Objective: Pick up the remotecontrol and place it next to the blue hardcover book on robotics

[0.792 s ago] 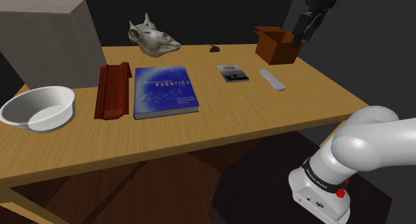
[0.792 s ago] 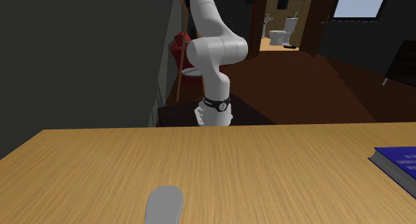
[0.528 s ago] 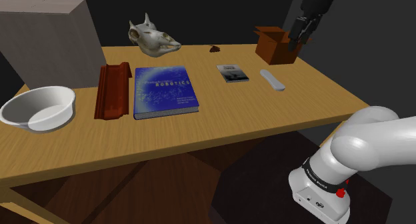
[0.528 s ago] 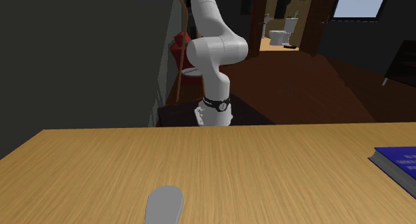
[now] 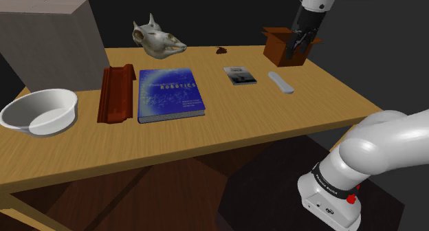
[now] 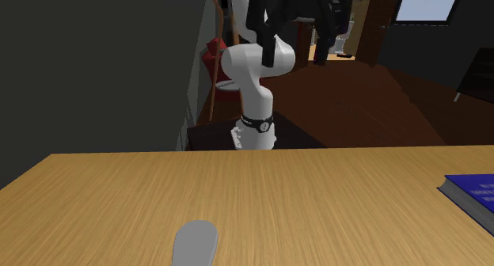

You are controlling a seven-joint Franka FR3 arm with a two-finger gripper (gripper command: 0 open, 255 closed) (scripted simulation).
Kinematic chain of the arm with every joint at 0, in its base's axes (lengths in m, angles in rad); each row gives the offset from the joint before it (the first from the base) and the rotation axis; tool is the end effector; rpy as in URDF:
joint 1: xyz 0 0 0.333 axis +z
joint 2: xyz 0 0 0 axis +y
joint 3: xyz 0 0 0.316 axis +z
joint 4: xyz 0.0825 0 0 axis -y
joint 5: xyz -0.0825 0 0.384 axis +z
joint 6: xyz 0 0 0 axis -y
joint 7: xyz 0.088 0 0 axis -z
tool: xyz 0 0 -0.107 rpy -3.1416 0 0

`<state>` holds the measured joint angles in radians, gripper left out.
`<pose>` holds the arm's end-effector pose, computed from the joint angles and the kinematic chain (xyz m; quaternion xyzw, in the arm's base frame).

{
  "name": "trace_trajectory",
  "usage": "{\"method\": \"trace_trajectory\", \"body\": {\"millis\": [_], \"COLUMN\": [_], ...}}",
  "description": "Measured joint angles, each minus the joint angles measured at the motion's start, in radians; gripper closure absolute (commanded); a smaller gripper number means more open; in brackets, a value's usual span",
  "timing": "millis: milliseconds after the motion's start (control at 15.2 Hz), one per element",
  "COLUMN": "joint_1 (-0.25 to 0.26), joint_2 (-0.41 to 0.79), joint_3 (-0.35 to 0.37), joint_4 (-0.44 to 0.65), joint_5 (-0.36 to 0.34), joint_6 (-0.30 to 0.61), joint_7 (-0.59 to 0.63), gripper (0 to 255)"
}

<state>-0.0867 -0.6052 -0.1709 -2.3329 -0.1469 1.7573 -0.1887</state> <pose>0.3556 -0.1178 0.5530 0.9996 -0.0073 0.0068 0.0258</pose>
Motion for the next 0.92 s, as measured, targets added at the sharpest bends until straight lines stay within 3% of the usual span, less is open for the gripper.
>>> {"method": "trace_trajectory", "body": {"millis": [462, 924], "joint_1": [-0.031, -0.055], "joint_2": [0.187, 0.432], "joint_3": [-0.094, -0.192], "joint_4": [0.006, 0.089], "joint_5": [0.004, 0.066], "joint_6": [0.179, 0.33], "joint_7": [-0.026, -0.093], "gripper": [0, 0]}}
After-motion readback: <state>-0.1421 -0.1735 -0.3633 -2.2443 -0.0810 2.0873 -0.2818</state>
